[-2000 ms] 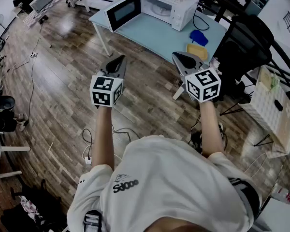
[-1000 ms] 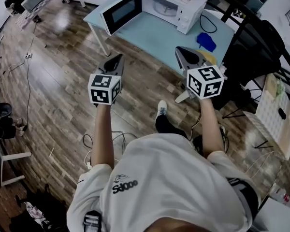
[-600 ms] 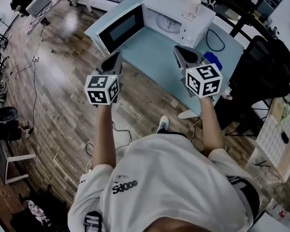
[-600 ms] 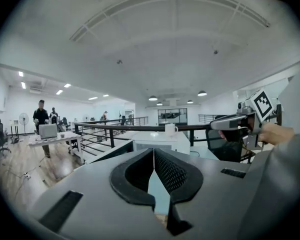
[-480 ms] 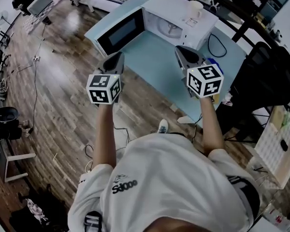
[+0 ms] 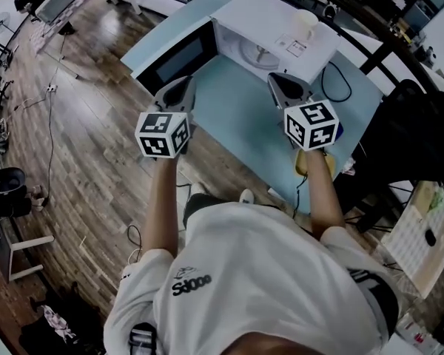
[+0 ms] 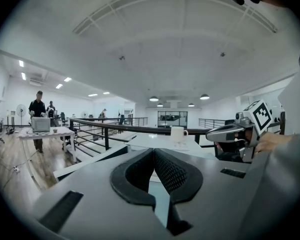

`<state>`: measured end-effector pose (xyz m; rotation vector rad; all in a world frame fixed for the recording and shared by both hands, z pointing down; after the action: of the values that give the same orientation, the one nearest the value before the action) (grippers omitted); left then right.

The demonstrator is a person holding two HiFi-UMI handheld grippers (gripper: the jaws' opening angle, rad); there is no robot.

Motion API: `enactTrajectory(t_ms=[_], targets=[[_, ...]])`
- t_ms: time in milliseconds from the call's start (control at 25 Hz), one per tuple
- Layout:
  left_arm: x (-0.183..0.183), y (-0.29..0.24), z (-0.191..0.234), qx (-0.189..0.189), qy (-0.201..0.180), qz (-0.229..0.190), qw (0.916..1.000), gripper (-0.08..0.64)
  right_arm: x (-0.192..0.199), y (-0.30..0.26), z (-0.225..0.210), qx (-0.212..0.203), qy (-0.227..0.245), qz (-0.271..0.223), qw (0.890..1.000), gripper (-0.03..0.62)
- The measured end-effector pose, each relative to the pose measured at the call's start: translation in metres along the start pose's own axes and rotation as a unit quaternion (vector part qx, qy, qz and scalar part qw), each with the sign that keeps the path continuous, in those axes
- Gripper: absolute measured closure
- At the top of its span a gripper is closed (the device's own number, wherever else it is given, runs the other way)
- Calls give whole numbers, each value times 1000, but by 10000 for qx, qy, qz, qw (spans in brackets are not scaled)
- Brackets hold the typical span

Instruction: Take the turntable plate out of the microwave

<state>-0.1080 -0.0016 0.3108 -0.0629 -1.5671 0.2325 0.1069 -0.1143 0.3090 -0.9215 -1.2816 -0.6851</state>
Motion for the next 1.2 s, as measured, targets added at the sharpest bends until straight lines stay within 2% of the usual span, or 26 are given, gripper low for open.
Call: enactTrajectory(t_ms=[160,280,440,520,680,840,960,1040,1200], targets=[[5,-35,15,345,85,5,9994,541,7,-16,-9,99,-271,-4,9996,586],[6,-66,28,667,-7,12,9978,541,8,-32,-15,267,-325,-90,9991,586],[2,-116,55,1047,-250,-21,9942,541,10,-65,-25,647,-538,-43,9964,586],[1,-140,68,1370,-272,-45,9902,541,11,-84,-26,883,-735,-5,9934,586],[1,-182,85,2242,-9,54,9745,541,9,-119,-32,1400,-907,-130,9859,586],[14,-219,94,2902,64,324,9564,541,15,-143,-39,1835,-1097,-77,9768,586],[33,-240,93,3303,402,576,9413,541,26,-154,-41,1958,-1415,-229,9701,586],[51,-251,93,3434,681,843,9329,541,38,-160,-42,2033,-1647,-328,9646,586],[85,-265,97,3314,1176,1236,9279,541,67,-166,-38,2128,-1771,-21,9609,586]])
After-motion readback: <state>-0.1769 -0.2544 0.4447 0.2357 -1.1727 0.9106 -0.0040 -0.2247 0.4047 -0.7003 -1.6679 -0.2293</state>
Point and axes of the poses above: the fingertips, and each gripper's own axes: y backward along the fingers, z to its left, x out of its underside, the point moved 6 cm from there along y, backward along the fingers, and after that the axes turned 3 degrees about x, right-handed, at the moved point
